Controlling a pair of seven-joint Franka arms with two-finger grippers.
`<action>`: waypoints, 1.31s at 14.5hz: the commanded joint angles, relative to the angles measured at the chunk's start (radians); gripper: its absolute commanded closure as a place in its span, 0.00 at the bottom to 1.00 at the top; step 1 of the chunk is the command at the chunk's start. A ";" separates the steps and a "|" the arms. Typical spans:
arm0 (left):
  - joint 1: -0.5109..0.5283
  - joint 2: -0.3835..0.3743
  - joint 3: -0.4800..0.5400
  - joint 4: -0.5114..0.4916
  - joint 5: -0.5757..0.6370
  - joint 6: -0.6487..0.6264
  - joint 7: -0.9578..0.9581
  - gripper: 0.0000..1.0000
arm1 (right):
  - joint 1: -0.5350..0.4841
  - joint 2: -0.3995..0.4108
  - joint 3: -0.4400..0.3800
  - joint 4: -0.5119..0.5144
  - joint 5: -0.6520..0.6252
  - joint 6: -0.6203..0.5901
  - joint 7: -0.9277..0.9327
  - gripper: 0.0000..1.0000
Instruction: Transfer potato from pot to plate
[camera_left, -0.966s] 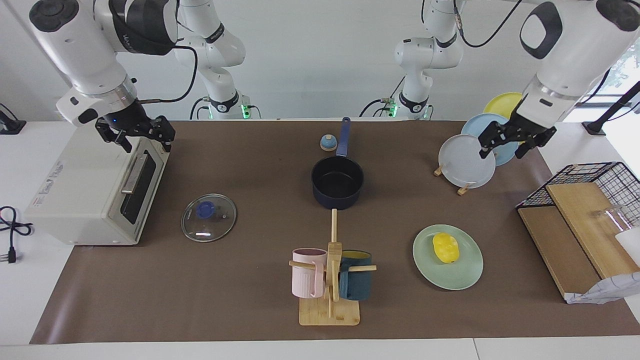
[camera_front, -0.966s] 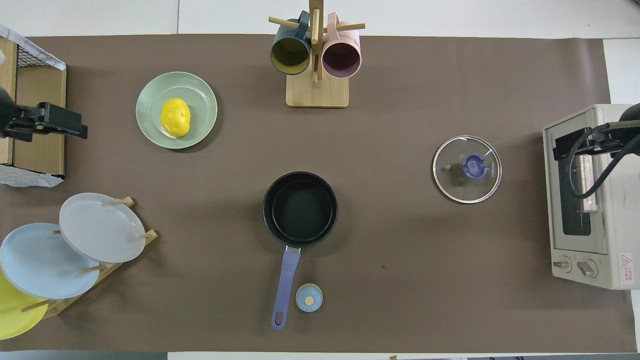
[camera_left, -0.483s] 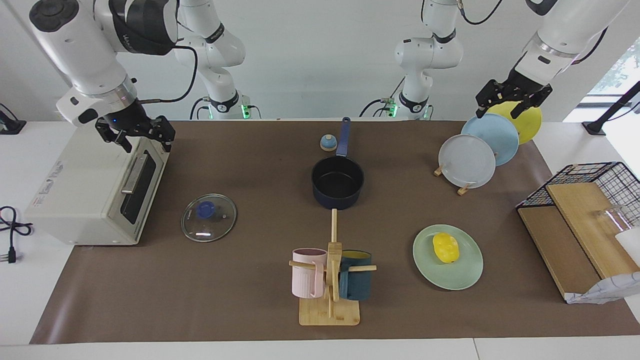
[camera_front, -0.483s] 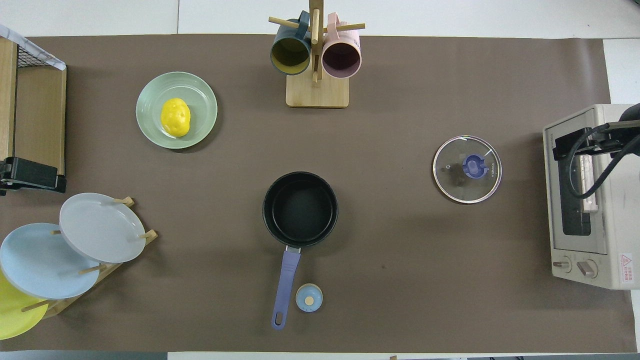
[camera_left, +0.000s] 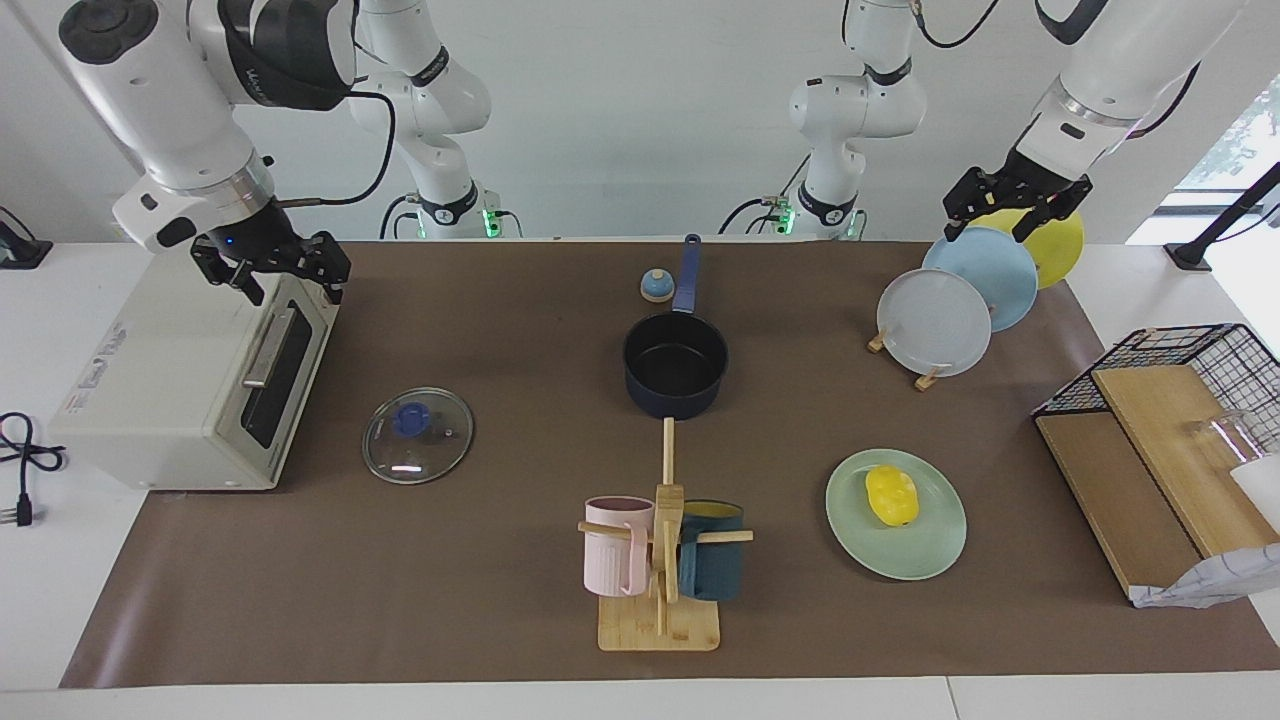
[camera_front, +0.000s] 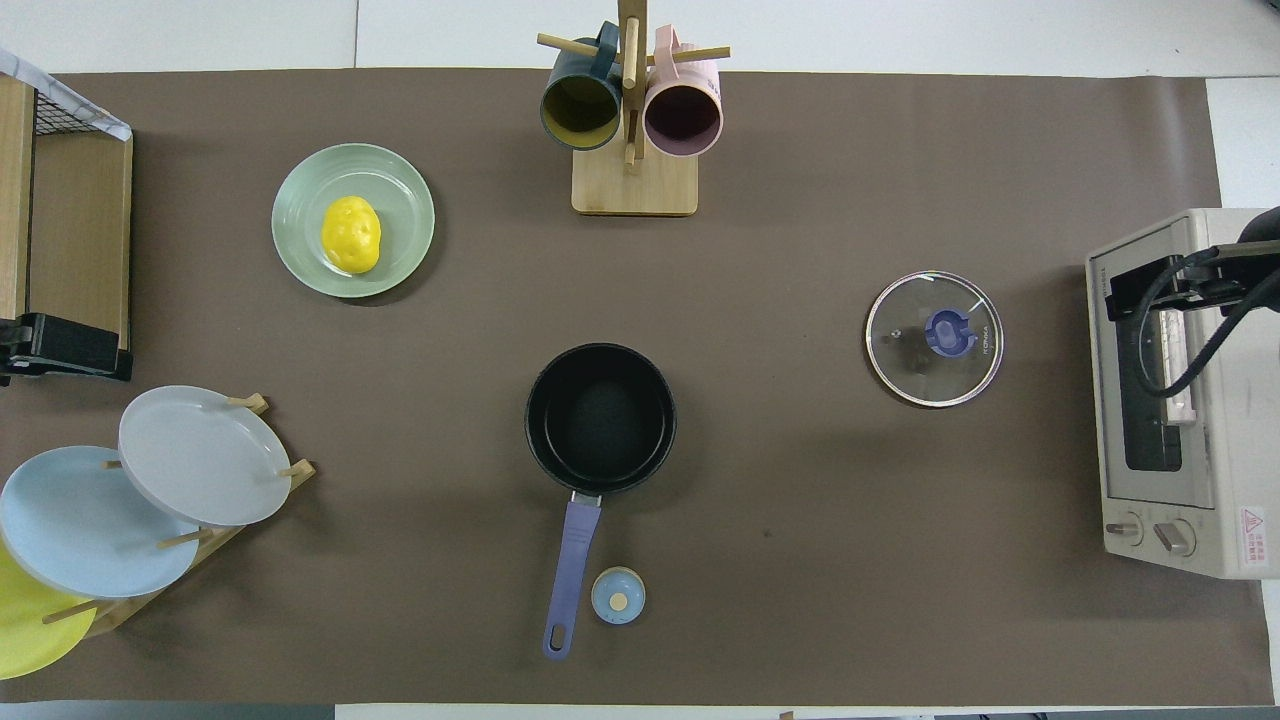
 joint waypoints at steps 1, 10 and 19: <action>0.007 0.072 -0.011 0.118 0.025 -0.058 -0.008 0.00 | -0.007 0.003 0.006 0.009 0.006 -0.019 0.013 0.00; 0.008 0.048 -0.015 0.054 0.022 -0.026 -0.005 0.00 | -0.007 0.003 0.006 0.009 0.006 -0.019 0.013 0.00; 0.004 0.012 -0.014 -0.018 0.020 0.059 -0.004 0.00 | -0.007 0.003 0.006 0.009 0.006 -0.019 0.015 0.00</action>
